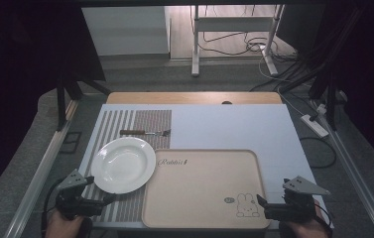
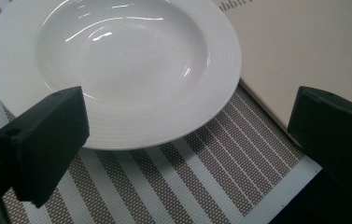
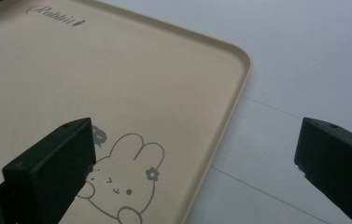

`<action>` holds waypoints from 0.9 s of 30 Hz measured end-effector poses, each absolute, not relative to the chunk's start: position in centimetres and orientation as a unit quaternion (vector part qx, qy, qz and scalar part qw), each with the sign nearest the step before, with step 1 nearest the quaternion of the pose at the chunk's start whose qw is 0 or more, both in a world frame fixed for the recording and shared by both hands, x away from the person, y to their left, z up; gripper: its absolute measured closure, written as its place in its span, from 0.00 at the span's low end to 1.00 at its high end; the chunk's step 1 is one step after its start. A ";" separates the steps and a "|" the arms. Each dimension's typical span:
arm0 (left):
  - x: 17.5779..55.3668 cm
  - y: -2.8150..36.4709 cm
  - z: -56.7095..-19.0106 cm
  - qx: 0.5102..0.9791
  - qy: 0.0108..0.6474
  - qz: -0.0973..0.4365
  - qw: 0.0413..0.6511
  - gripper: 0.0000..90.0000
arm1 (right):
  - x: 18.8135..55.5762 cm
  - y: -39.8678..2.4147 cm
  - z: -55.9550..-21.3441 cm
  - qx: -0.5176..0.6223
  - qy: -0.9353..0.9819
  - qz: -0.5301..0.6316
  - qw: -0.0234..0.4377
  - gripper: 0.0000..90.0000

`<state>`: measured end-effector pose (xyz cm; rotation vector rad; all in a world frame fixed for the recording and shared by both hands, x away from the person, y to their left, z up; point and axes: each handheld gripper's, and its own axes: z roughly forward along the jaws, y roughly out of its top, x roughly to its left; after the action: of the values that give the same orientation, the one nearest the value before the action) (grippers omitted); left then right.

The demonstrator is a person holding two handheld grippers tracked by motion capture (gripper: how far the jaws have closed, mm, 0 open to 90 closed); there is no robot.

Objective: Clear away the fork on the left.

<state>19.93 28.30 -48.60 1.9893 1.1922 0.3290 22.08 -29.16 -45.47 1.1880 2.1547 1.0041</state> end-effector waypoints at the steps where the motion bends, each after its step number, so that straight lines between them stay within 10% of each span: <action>1: 20.0 28.3 -48.6 0.783 0.469 0.127 0.388 0.00 | 22.0 -29.1 -45.5 0.431 0.790 0.364 0.240 0.00; 27: 21.5 29.3 -49.1 0.750 0.460 0.170 0.444 0.00 | 22.2 -28.7 -45.5 0.413 0.803 0.358 0.238 0.00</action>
<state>21.50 29.31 -49.05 1.8589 1.1401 0.4211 22.15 -28.67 -45.52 1.1301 2.1994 0.9804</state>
